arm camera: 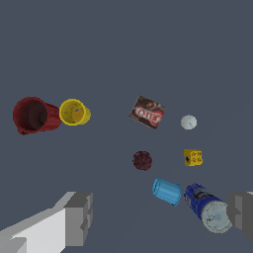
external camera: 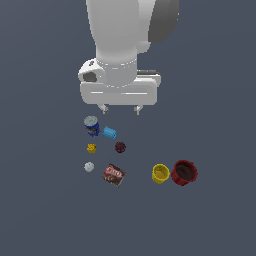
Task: Pick up a designated object from a clutter of objects.
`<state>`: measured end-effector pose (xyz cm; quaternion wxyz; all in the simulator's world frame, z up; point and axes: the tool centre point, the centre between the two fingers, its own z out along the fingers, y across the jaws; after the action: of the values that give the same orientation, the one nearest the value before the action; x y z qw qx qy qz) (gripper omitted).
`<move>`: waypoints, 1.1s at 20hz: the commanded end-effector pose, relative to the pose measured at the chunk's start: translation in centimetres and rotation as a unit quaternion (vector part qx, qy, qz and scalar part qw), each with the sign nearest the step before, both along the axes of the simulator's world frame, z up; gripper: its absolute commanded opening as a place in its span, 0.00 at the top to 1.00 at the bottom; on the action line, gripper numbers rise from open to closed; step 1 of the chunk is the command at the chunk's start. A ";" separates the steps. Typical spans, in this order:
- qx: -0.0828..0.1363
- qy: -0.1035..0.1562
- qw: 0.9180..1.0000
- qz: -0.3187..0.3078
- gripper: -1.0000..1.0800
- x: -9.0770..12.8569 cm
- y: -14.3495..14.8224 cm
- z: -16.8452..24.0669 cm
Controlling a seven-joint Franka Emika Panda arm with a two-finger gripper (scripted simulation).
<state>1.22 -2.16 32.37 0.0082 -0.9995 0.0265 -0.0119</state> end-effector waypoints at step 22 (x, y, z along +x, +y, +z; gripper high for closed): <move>0.004 -0.019 0.999 0.039 0.04 1.5 2.3 0.0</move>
<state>2.49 0.22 32.70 0.0141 -0.9994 -0.0043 -0.0310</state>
